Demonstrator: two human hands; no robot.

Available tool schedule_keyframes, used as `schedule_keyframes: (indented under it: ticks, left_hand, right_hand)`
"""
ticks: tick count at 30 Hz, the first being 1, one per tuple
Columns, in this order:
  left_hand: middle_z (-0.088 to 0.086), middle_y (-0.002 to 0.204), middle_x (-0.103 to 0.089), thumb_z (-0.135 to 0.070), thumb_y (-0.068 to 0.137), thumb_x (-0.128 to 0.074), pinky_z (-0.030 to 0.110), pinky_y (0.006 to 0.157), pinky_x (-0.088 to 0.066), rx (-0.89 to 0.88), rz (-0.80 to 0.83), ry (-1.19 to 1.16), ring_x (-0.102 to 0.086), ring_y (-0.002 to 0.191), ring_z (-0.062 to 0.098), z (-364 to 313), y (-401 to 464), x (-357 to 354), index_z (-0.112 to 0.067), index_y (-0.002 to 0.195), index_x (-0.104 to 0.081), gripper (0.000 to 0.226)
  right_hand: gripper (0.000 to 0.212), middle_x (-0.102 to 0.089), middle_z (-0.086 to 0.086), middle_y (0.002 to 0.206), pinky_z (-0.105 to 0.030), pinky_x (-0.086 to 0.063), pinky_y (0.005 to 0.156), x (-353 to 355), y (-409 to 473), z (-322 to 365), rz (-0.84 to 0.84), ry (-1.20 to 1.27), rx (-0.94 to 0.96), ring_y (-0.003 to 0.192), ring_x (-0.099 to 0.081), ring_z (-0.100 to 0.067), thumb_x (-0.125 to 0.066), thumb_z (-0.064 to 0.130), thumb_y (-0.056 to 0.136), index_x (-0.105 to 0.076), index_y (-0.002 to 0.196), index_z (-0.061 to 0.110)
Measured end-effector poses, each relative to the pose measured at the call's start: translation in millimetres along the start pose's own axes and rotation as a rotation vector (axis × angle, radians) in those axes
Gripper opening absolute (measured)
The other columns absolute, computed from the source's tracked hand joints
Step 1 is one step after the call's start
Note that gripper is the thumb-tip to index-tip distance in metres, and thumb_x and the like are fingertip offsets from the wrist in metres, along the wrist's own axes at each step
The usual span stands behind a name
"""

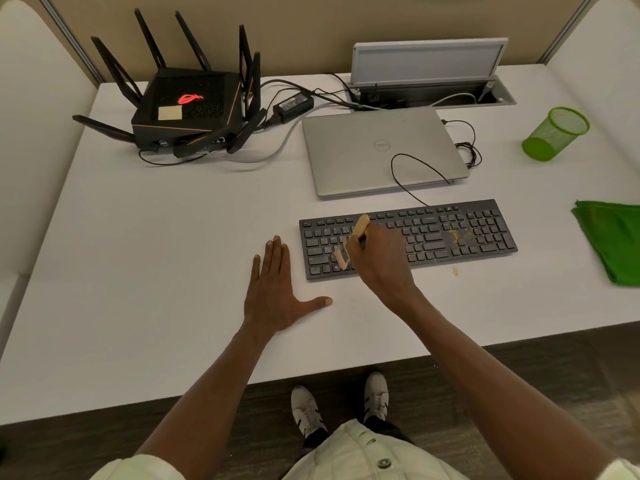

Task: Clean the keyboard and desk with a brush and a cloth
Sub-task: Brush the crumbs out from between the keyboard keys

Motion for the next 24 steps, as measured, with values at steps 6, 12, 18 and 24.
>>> schedule_keyframes:
  ticks: [6,12,18,24]
  left_hand:
    - [0.009,0.168,0.023,-0.111,0.056,-0.012,0.044,0.127,0.009,-0.001,-0.011,-0.010,0.023,0.155,0.021,0,0,0,-0.005,0.161,0.008,0.151]
    - [0.009,0.167,0.025,-0.111,0.057,-0.012,0.043,0.126,0.011,-0.001,-0.006,-0.005,0.024,0.154,0.020,0,0,1,-0.006,0.161,0.010,0.150]
    - [0.009,0.168,0.023,-0.110,0.059,-0.017,0.043,0.126,0.010,-0.003,-0.011,0.006,0.023,0.155,0.020,-1,0,2,-0.005,0.161,0.008,0.149]
    - [0.010,0.167,0.025,-0.111,0.057,-0.013,0.043,0.126,0.010,-0.006,-0.003,0.002,0.024,0.154,0.021,0,0,2,-0.005,0.161,0.011,0.150]
  right_hand:
    - [0.032,-0.045,0.012,0.049,-0.016,-0.032,0.040,2,-15,-6,0.015,-0.003,0.028,0.038,-0.044,-0.004,-0.055,0.017,0.097,-0.052,0.065,0.015]
    - [0.032,-0.044,0.020,0.053,-0.007,-0.037,0.046,2,-16,14,0.059,0.107,0.144,0.056,-0.049,0.024,-0.052,0.013,0.101,-0.056,0.069,0.010]
    - [0.041,-0.050,0.008,0.049,-0.014,-0.031,0.042,19,-12,-21,-0.054,0.009,0.081,0.039,-0.045,-0.003,-0.045,0.023,0.103,-0.052,0.064,0.013]
    - [0.028,-0.056,0.006,0.057,-0.011,-0.038,0.046,5,-2,-9,-0.003,0.097,0.060,0.043,-0.048,-0.003,-0.053,0.018,0.099,-0.058,0.072,0.011]
Point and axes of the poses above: each hand's wrist, its own y-axis towards the middle knuckle, its own x-axis out of the back of the hand, z = x × y, the point moved 6 cm from there along y, towards the middle knuckle
